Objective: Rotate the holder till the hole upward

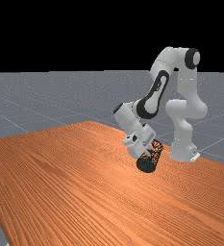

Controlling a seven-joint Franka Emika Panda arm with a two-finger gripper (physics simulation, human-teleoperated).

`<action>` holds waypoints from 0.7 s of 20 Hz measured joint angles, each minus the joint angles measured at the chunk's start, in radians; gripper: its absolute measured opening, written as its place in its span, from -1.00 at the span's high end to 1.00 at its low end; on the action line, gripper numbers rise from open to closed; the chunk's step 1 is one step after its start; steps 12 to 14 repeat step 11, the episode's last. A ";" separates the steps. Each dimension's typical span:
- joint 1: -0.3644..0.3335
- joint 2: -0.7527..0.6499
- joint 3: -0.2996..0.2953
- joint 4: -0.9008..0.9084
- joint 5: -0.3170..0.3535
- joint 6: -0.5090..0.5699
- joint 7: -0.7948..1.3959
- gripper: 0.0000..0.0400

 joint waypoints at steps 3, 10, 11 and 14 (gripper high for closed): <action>-0.011 -0.082 -0.070 -0.085 -0.086 0.259 0.021 0.83; -0.013 -0.095 -0.064 -0.132 -0.301 0.414 0.229 -0.94; -0.010 -0.097 -0.060 -0.134 -0.314 0.417 0.249 -0.97; -0.010 -0.097 -0.060 -0.134 -0.314 0.417 0.249 -0.97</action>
